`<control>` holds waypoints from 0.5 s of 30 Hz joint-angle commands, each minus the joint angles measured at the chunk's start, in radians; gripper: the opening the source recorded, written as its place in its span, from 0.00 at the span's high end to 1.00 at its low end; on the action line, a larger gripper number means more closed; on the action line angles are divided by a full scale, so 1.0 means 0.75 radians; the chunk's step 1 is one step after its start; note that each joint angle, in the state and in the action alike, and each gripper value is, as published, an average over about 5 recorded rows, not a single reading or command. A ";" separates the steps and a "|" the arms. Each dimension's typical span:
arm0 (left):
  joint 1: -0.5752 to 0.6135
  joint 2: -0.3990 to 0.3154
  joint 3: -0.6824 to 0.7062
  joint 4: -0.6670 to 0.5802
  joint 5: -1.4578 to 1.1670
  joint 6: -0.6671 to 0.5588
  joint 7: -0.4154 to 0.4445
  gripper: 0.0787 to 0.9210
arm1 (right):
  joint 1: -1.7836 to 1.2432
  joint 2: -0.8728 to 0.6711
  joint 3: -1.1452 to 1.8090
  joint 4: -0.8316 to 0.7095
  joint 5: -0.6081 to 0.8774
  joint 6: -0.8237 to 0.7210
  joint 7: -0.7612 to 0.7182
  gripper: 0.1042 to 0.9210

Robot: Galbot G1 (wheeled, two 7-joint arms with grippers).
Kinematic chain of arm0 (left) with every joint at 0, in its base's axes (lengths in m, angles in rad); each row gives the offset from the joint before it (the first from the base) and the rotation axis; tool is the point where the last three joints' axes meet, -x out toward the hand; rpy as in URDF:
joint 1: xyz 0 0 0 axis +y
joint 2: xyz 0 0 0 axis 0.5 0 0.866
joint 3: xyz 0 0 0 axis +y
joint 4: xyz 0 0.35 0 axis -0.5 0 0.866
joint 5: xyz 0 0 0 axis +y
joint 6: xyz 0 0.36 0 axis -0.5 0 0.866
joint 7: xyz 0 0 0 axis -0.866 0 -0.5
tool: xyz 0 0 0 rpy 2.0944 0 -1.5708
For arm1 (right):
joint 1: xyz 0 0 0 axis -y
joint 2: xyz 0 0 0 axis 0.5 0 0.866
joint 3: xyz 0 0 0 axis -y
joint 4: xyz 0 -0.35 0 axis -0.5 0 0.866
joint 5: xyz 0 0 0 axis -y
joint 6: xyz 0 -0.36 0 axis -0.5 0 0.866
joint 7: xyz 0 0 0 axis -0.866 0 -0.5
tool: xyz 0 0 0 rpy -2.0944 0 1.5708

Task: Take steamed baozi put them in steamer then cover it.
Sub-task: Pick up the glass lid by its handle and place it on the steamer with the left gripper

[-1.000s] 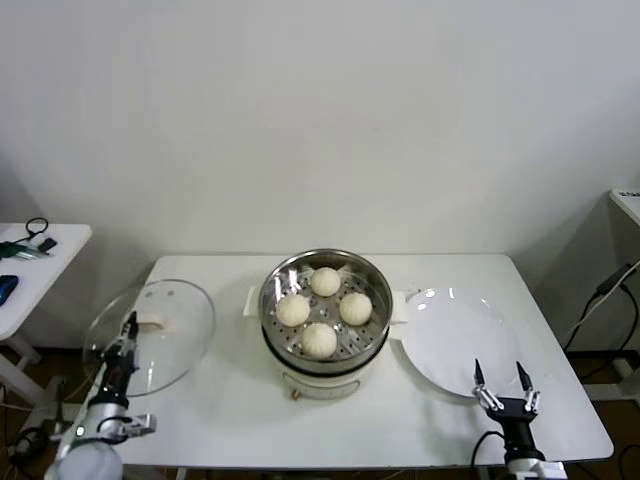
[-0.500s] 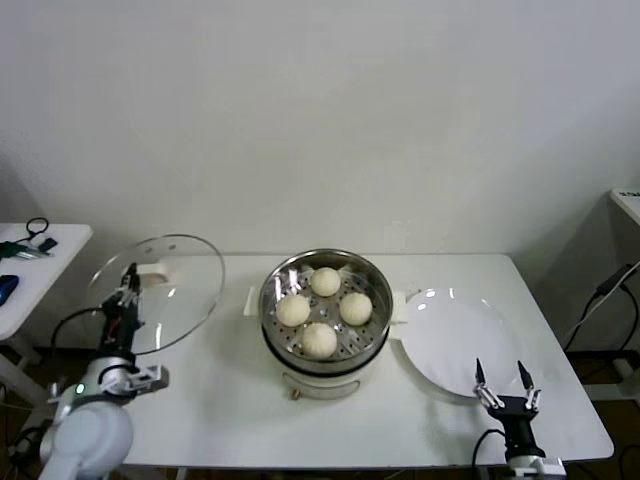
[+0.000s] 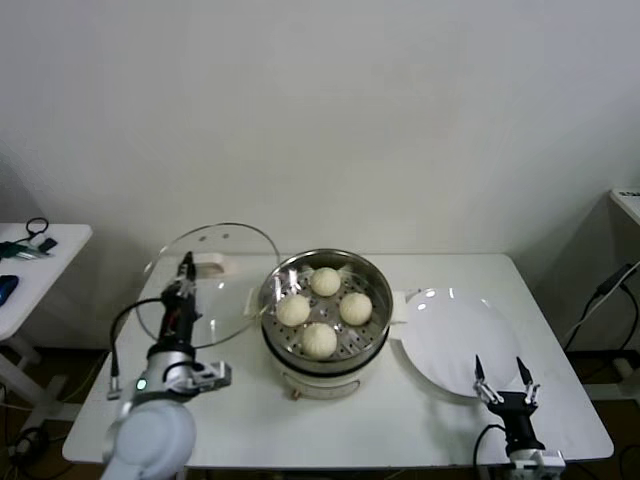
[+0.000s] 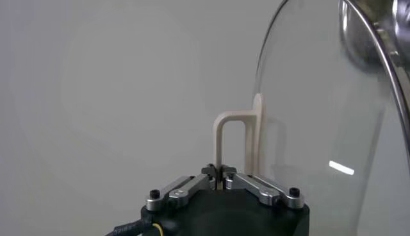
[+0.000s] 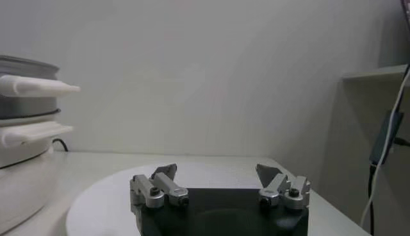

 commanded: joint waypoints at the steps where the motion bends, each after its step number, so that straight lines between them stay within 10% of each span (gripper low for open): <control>1: -0.068 -0.137 0.280 -0.053 0.193 0.075 0.072 0.94 | 0.015 -0.004 -0.005 -0.011 0.002 -0.011 -0.002 0.12; 15: -0.235 -0.365 0.548 0.185 0.432 0.176 0.280 0.94 | 0.021 -0.010 -0.004 -0.028 0.008 0.011 -0.005 0.12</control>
